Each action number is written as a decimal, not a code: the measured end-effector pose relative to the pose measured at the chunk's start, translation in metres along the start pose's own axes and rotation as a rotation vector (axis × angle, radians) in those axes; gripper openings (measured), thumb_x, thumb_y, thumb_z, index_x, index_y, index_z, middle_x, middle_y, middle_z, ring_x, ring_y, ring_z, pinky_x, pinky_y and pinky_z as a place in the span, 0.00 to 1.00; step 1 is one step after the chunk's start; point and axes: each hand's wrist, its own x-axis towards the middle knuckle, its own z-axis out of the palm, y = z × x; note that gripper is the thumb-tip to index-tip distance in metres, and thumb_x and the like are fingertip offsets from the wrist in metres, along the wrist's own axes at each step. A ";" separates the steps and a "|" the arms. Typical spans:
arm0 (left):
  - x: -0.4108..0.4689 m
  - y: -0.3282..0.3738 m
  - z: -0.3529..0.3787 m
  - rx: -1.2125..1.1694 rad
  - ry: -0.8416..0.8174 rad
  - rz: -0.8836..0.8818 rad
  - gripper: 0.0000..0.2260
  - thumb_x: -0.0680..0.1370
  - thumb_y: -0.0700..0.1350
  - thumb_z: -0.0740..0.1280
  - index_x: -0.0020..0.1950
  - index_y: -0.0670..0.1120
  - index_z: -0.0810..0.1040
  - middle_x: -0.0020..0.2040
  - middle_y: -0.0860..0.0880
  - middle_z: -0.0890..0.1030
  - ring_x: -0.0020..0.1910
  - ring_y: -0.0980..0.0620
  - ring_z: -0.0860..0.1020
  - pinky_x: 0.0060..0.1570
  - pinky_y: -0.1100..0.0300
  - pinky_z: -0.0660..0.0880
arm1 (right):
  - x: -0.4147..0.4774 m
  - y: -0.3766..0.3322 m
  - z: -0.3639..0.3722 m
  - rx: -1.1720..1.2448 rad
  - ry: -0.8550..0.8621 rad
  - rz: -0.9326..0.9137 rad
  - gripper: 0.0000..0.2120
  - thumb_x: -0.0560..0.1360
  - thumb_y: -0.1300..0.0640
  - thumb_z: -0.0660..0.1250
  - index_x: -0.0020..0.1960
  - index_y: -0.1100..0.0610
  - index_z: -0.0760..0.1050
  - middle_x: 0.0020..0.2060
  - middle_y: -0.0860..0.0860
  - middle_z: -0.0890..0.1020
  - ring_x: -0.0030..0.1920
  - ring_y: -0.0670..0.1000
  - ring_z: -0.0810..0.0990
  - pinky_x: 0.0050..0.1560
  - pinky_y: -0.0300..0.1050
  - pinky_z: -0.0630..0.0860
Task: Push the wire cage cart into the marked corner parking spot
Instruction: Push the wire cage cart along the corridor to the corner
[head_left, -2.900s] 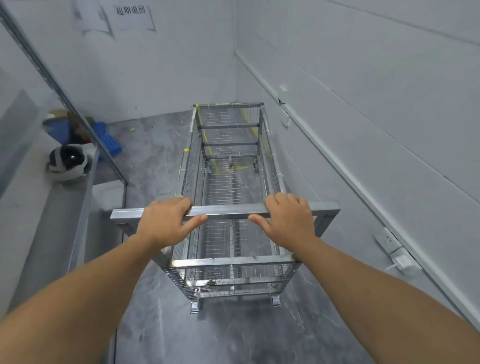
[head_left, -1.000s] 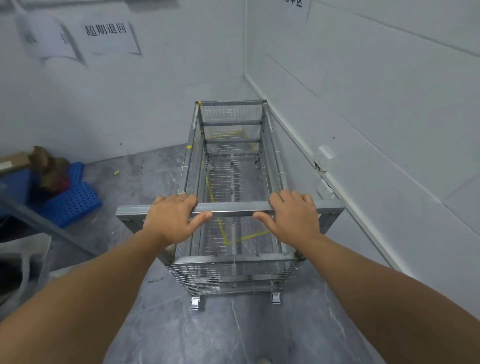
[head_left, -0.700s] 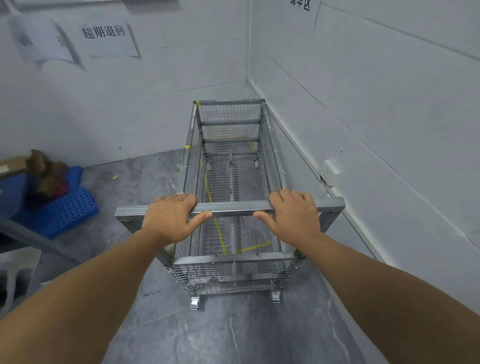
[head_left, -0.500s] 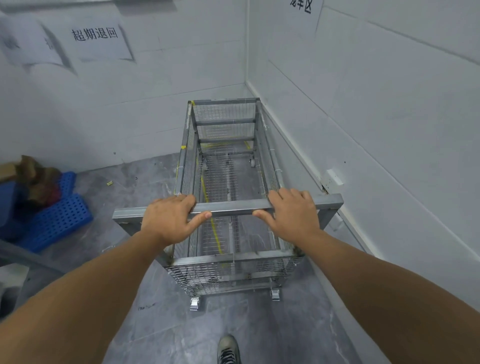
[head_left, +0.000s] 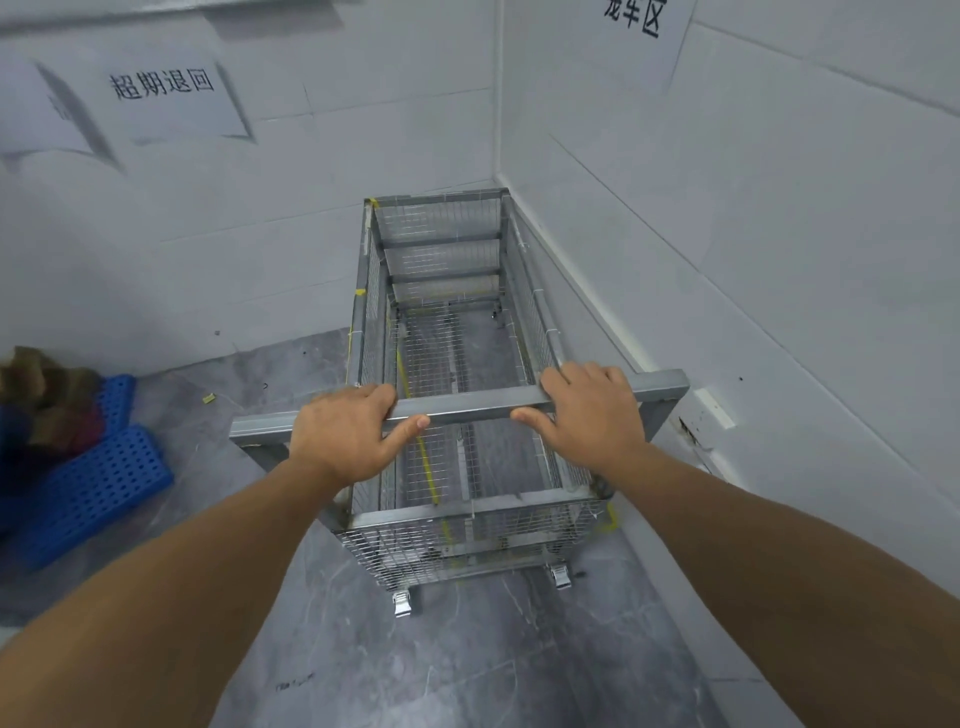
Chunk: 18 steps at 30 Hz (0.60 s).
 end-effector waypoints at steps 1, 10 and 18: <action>0.008 -0.005 0.003 -0.005 0.003 0.001 0.23 0.77 0.71 0.48 0.36 0.54 0.63 0.27 0.56 0.67 0.25 0.55 0.65 0.26 0.65 0.50 | 0.009 0.001 0.002 0.007 0.001 -0.003 0.33 0.75 0.28 0.44 0.51 0.53 0.73 0.44 0.51 0.79 0.46 0.55 0.75 0.50 0.53 0.69; 0.049 -0.024 0.021 0.034 0.012 0.019 0.22 0.78 0.70 0.50 0.37 0.53 0.63 0.27 0.55 0.68 0.24 0.53 0.65 0.26 0.65 0.53 | 0.056 0.021 0.026 -0.009 0.150 -0.073 0.31 0.77 0.29 0.49 0.46 0.55 0.73 0.37 0.53 0.76 0.37 0.56 0.73 0.41 0.50 0.66; 0.051 -0.017 0.025 -0.009 -0.033 -0.037 0.28 0.75 0.74 0.44 0.41 0.52 0.68 0.33 0.52 0.75 0.30 0.49 0.74 0.27 0.60 0.63 | 0.057 0.029 0.025 0.000 0.142 -0.092 0.31 0.77 0.29 0.50 0.47 0.56 0.73 0.38 0.54 0.78 0.39 0.57 0.75 0.42 0.50 0.64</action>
